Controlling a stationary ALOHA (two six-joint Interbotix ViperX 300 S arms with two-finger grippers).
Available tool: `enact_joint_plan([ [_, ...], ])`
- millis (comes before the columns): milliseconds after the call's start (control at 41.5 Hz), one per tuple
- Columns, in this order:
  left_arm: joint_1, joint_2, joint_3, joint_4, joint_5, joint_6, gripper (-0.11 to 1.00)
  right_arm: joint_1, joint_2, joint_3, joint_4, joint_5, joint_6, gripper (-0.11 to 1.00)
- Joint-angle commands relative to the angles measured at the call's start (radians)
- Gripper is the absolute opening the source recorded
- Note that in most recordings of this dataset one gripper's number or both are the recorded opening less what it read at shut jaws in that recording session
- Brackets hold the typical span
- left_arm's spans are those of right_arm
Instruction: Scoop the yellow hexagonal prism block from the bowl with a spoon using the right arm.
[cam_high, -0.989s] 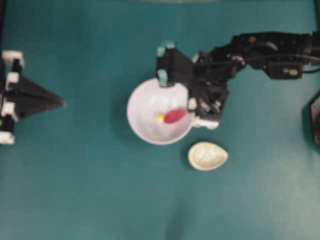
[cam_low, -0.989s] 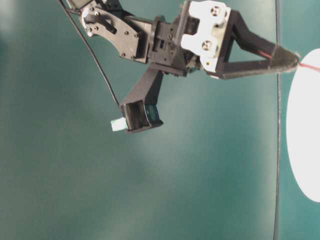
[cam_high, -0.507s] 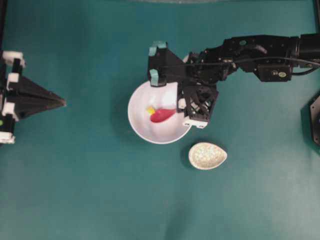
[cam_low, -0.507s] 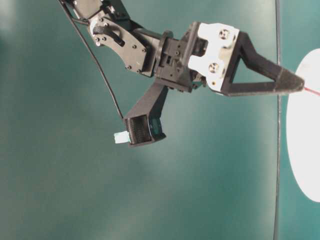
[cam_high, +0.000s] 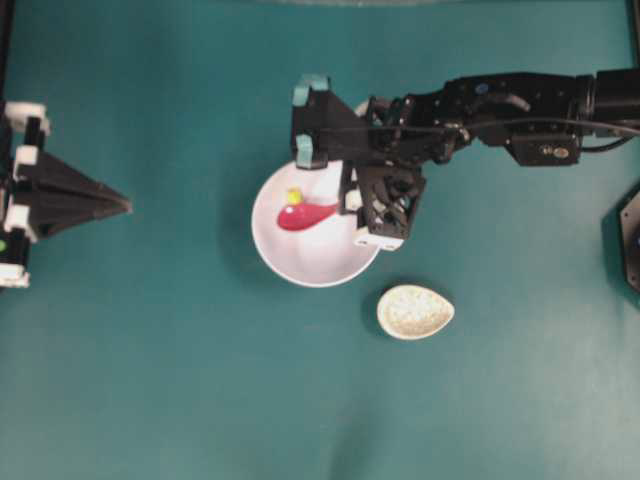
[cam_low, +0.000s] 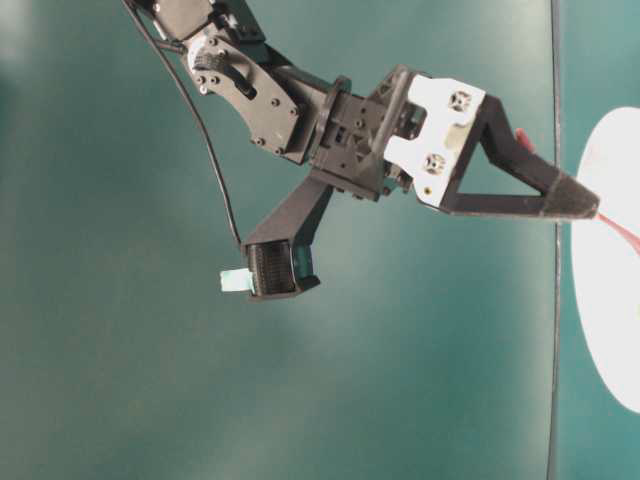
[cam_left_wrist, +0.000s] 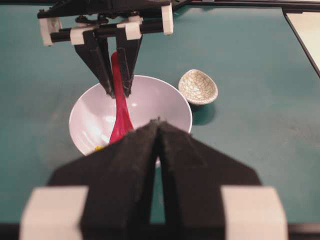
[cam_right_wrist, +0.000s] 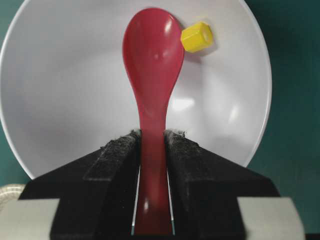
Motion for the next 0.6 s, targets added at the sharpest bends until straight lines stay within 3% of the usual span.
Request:
enact_joint_plan([
  [0,0.000,0.003,-0.026,0.002,-0.005,0.000,0.00,-0.002,-0.017,-0.017,-0.003,-0.008,0.002,0.24],
  [290,0.000,-0.003,-0.028,0.002,-0.005,0.000,0.00,-0.002,-0.044,-0.017,-0.003,-0.009,0.002,0.24],
  [579,0.000,-0.003,-0.028,0.002,-0.005,0.000,0.00,-0.002,-0.155,-0.018,-0.003,-0.025,0.000,0.24],
])
